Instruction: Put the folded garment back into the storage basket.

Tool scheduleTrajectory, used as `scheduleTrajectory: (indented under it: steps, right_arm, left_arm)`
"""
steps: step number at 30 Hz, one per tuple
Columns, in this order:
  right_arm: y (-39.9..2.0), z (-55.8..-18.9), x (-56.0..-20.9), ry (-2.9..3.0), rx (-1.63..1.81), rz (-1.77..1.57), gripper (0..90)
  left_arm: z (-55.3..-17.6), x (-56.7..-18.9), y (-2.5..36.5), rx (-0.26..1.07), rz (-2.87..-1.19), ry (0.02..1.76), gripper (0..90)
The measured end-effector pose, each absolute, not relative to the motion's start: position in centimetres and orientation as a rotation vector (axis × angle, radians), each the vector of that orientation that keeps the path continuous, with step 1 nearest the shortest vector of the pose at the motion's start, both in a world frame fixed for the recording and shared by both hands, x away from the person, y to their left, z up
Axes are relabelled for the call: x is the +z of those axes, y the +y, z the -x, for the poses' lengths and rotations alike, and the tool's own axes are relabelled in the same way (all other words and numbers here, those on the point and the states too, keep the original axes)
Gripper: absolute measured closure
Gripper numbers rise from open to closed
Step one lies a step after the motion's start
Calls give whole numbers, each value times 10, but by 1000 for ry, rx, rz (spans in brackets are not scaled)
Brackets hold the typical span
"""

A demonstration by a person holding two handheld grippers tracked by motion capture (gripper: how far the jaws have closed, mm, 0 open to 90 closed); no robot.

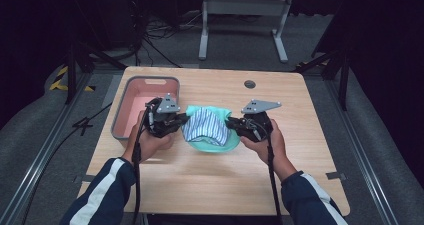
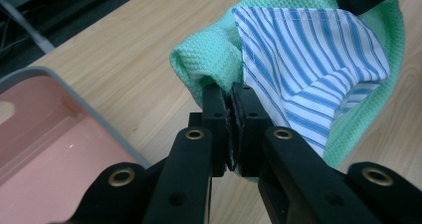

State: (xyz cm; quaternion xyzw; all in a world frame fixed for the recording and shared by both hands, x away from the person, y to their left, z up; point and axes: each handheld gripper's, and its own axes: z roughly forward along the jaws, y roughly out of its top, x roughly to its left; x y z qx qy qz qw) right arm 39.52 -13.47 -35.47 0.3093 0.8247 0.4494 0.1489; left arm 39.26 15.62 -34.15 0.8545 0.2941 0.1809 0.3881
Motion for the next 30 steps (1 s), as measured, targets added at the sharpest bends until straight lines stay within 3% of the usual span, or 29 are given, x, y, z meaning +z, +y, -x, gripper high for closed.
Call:
scheduleTrajectory:
  steps: [30]
  right_arm:
    - [-26, -419, -319, 2447, 1320, -681, 828]
  left_arm:
    - [-388, -322, 251, 610, -2068, 948, 858]
